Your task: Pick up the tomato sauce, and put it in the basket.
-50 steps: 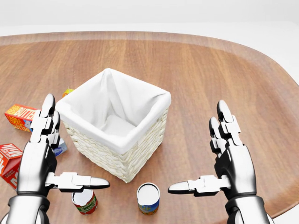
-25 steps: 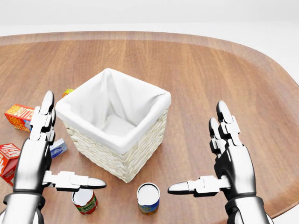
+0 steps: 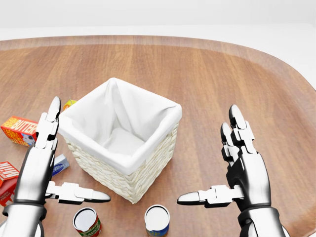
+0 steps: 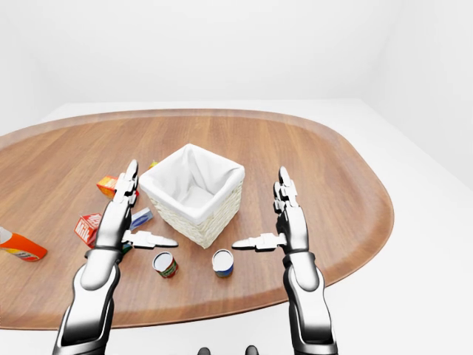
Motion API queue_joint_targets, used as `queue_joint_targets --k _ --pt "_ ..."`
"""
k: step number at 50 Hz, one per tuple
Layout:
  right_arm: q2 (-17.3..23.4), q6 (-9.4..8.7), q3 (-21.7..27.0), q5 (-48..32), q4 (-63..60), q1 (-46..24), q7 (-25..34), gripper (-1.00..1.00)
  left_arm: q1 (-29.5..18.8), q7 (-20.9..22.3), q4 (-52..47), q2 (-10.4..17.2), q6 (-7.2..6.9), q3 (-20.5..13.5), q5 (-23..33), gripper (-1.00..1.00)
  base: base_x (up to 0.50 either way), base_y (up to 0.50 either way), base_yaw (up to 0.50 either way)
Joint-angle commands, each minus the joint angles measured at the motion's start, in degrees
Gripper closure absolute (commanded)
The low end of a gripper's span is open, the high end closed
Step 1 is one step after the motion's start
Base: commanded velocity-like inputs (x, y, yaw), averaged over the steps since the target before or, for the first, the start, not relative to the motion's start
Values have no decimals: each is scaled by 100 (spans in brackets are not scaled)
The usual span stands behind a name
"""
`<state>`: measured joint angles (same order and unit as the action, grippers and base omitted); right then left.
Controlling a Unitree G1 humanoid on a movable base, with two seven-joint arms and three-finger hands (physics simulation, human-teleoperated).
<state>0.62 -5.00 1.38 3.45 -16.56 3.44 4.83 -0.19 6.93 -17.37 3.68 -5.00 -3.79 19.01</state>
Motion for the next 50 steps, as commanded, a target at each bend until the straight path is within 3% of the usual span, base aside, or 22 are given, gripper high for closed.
queue_joint_targets --k 1,50 --pt "3 0 -2 15 -15 23 4 -100 24 83 -60 22 0 -14 248 -100 0 0 0" --pt "3 0 2 2 91 18 12 -100 149 338 -309 128 0 -113 1739 -100 0 0 0"
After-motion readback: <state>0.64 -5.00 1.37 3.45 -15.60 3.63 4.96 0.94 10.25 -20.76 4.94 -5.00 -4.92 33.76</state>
